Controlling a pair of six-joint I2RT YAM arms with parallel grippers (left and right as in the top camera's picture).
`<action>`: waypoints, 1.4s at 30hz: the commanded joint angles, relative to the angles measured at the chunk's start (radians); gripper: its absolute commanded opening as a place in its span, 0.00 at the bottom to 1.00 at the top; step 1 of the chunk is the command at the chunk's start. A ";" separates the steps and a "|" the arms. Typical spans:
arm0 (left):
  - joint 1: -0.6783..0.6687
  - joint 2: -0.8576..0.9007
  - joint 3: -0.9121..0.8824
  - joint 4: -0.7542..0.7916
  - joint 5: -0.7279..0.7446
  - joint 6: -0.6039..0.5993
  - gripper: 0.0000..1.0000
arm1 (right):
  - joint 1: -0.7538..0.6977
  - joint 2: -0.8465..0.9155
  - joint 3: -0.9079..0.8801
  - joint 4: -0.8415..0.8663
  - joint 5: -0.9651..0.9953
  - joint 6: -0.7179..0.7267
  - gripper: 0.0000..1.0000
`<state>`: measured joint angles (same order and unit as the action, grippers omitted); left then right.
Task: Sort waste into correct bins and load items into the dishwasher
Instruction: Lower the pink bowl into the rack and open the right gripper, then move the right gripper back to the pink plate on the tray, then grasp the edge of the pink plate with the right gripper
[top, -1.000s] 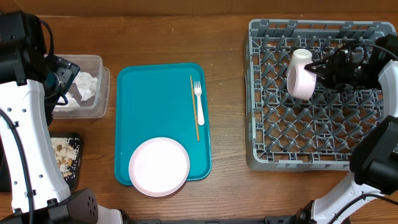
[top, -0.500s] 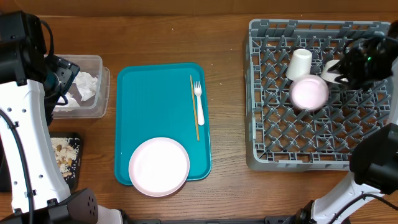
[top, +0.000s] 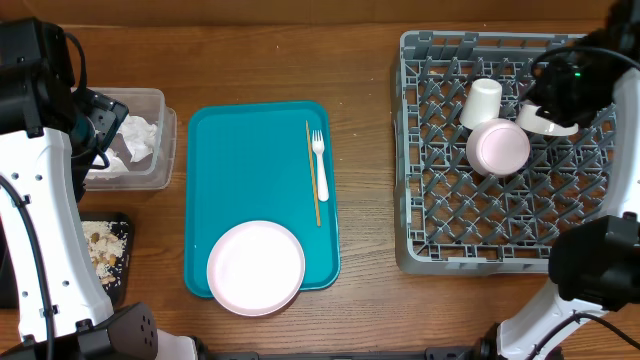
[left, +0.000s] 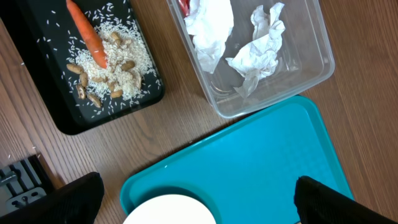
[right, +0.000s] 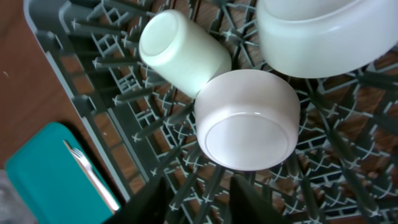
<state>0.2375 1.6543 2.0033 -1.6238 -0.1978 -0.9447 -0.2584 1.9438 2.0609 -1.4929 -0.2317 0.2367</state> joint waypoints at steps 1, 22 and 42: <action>0.004 0.006 0.007 0.002 -0.003 -0.021 1.00 | 0.045 -0.032 -0.034 0.002 0.063 0.004 0.23; 0.004 0.006 0.008 0.002 -0.003 -0.021 1.00 | 0.894 0.047 -0.185 0.074 -0.028 -0.153 0.58; 0.004 0.006 0.007 0.002 -0.003 -0.021 1.00 | 1.045 0.210 -0.438 0.278 -0.219 -0.131 0.50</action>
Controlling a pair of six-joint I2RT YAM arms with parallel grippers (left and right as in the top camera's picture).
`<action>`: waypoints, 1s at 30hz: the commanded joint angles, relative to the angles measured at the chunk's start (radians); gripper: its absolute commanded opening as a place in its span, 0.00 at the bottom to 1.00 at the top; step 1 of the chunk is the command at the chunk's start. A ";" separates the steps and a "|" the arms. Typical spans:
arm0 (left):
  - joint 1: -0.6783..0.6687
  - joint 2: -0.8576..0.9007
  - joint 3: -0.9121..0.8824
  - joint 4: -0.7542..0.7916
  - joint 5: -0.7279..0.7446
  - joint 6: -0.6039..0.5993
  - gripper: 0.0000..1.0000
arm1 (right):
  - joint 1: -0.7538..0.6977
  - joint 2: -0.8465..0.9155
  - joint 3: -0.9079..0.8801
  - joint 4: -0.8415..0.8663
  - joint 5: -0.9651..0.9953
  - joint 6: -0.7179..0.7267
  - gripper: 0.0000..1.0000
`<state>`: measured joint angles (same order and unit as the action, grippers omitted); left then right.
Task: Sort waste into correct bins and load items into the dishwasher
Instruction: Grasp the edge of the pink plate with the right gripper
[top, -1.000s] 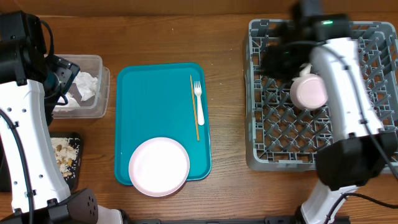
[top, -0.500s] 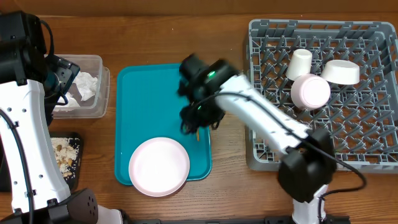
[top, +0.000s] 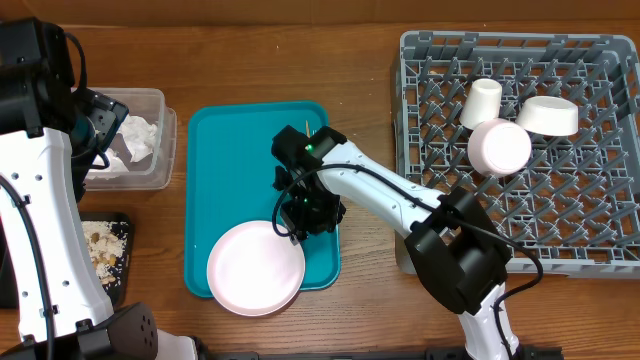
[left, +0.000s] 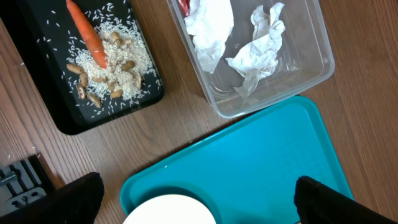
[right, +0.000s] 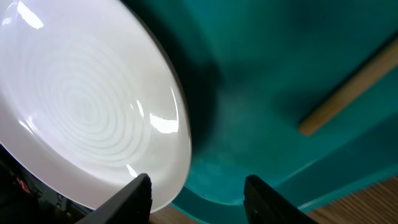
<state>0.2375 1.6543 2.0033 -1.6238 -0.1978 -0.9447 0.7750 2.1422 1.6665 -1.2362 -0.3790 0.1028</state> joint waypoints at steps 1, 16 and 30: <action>0.004 0.006 0.007 0.001 -0.003 -0.021 1.00 | 0.015 0.012 -0.055 0.027 -0.071 0.006 0.50; 0.004 0.006 0.007 0.001 -0.003 -0.021 1.00 | 0.017 0.013 -0.160 0.140 -0.072 0.138 0.35; 0.004 0.006 0.007 0.002 -0.003 -0.021 1.00 | -0.004 0.013 -0.084 0.134 -0.072 0.161 0.04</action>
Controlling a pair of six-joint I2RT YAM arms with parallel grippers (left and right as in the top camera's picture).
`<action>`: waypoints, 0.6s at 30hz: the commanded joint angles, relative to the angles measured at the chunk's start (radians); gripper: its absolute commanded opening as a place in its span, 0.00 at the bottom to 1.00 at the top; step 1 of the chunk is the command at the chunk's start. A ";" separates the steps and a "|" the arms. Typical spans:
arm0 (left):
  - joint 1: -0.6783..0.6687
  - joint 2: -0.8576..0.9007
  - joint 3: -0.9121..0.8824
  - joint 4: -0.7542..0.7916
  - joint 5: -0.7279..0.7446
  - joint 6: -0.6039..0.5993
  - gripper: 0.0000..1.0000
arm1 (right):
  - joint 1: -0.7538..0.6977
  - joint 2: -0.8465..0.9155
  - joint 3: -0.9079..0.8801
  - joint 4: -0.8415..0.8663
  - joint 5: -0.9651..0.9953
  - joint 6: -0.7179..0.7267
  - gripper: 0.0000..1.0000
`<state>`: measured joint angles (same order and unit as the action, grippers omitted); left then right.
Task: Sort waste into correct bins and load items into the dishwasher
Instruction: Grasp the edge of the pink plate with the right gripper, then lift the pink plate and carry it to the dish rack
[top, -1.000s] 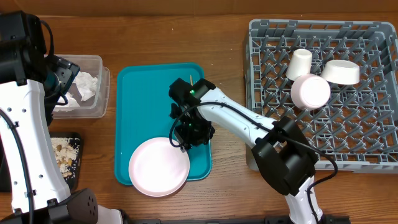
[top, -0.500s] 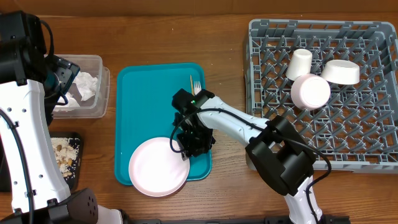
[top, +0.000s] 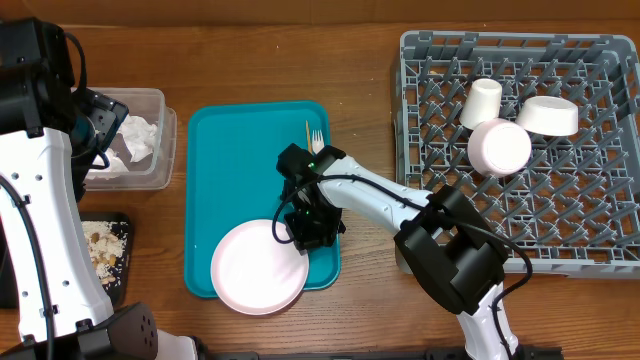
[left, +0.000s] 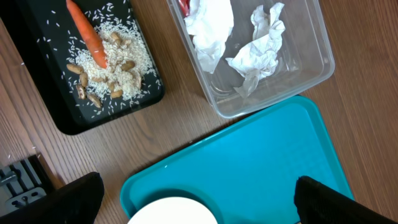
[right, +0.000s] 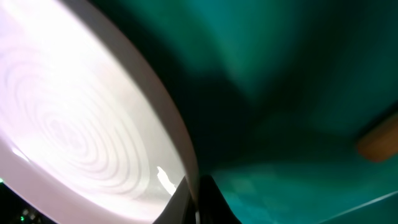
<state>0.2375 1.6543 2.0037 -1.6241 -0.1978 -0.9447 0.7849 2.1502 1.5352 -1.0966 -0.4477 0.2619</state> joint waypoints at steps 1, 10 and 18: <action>0.004 0.006 0.007 0.002 -0.003 -0.021 1.00 | -0.022 0.005 0.060 -0.017 -0.003 0.002 0.04; 0.003 0.006 0.007 0.002 -0.003 -0.021 1.00 | -0.158 -0.003 0.273 -0.187 -0.002 -0.037 0.04; 0.004 0.006 0.007 0.002 -0.003 -0.021 1.00 | -0.377 -0.117 0.537 -0.421 0.214 -0.078 0.04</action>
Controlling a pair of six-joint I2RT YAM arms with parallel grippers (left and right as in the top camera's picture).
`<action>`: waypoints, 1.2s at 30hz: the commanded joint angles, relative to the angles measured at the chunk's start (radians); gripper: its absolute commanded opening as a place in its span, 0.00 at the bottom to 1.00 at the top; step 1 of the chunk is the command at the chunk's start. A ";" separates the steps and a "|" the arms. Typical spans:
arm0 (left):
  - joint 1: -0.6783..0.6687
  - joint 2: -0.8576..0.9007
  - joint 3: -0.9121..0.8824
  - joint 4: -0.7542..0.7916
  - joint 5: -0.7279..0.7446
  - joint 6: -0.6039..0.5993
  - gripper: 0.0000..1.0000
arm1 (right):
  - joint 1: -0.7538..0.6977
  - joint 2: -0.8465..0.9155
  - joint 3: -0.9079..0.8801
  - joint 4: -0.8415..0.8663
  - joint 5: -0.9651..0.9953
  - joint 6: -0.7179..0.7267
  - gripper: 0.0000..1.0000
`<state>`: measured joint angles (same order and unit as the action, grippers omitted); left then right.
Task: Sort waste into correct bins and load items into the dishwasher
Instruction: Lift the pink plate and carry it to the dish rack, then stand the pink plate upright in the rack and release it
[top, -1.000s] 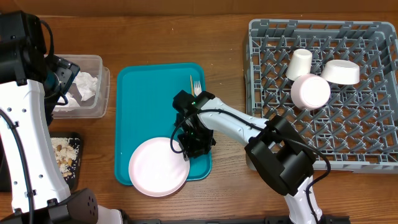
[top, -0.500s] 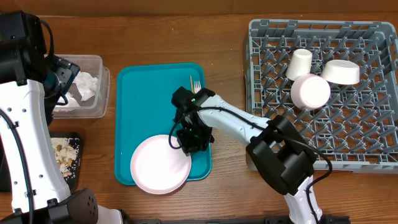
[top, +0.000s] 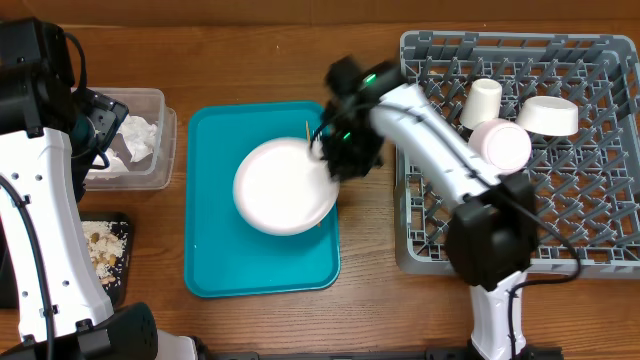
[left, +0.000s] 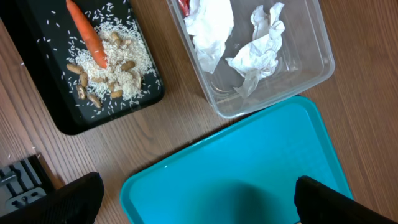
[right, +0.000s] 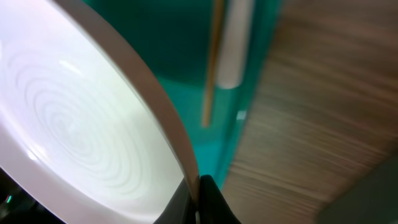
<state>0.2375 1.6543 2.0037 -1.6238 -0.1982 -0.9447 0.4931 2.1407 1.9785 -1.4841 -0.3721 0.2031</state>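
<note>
My right gripper (top: 336, 160) is shut on the rim of a white plate (top: 285, 186), held tilted above the teal tray (top: 215, 250). The right wrist view has the plate (right: 74, 124) pinched at its edge by the gripper (right: 198, 186), with a white fork (right: 237, 43) and a wooden chopstick (right: 211, 68) on the tray below. The grey dish rack (top: 560, 220) stands at the right, holding a white cup (top: 484, 102) and two bowls (top: 505, 145). My left gripper (left: 199, 205) hangs open over the tray's far left corner (left: 249, 168).
A clear bin (left: 249, 50) with crumpled tissues sits left of the tray. A black tray (left: 93, 62) with rice, peanuts and a carrot lies nearer the front left. The right arm stretches from the rack side across the tray's right edge.
The right gripper, then shut on the plate's rim low at the tray's front, now holds the plate raised and farther back, over the tray's middle right. The left arm has not moved.
At first the right gripper was over the rack beside the cup and bowls, the plate lying at the tray's front. Then it stood open at the plate's right edge. After that it was shut on the rim, and now the plate is lifted.
</note>
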 joint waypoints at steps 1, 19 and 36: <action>0.004 0.006 0.007 0.002 -0.003 -0.021 1.00 | -0.119 -0.135 0.115 -0.048 0.176 -0.019 0.04; 0.004 0.006 0.007 0.001 -0.003 -0.021 1.00 | -0.682 -0.390 0.115 0.120 0.550 0.040 0.04; 0.004 0.006 0.007 0.002 -0.003 -0.021 1.00 | -0.393 -0.157 0.115 0.272 1.080 0.056 0.04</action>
<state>0.2375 1.6543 2.0037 -1.6238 -0.1982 -0.9447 0.0830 1.9339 2.0922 -1.2217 0.6044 0.2504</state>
